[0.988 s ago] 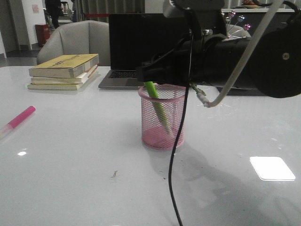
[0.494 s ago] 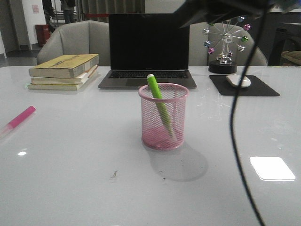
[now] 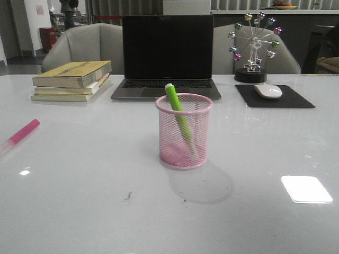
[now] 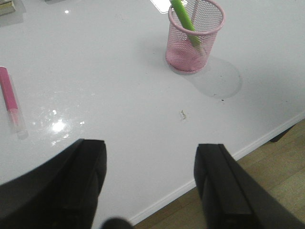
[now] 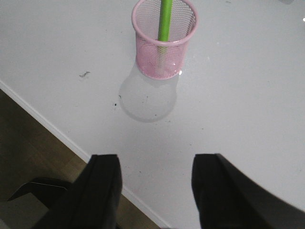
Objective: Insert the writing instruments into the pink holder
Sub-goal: 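Reach the left gripper down and grasp the pink highlighter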
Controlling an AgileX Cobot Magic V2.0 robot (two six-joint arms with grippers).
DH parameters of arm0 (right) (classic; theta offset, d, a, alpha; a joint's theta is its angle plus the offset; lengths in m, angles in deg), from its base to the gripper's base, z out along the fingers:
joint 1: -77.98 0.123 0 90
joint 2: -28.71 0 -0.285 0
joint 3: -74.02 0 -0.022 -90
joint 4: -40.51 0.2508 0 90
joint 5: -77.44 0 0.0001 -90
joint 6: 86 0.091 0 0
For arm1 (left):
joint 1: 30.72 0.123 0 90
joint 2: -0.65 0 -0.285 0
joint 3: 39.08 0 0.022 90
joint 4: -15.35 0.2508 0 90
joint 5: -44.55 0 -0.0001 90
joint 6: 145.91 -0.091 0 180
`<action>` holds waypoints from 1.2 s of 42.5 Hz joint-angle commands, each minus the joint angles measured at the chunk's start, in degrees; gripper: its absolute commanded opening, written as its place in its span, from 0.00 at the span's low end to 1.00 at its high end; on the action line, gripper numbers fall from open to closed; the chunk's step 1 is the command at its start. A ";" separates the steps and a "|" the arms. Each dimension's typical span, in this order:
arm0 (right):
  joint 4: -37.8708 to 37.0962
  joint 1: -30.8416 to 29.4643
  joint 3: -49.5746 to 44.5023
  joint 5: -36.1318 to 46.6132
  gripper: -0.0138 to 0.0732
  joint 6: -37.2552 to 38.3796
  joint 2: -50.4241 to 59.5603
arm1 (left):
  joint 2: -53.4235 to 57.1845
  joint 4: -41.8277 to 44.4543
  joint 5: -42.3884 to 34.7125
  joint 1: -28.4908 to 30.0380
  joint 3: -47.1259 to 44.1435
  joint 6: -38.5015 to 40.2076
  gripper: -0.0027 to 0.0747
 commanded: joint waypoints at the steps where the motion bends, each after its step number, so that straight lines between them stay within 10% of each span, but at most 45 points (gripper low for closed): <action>1: -0.58 -0.06 1.57 2.78 0.68 0.15 0.81 | -0.09 -0.86 -3.99 -0.32 1.57 0.35 0.62; 28: -0.58 -0.06 1.57 2.55 0.68 0.10 0.41 | -36.89 2.84 0.48 22.28 20.19 3.13 0.68; 51: -0.58 -0.06 1.57 2.55 0.68 0.10 0.41 | -72.16 3.89 1.23 25.91 47.49 3.13 0.68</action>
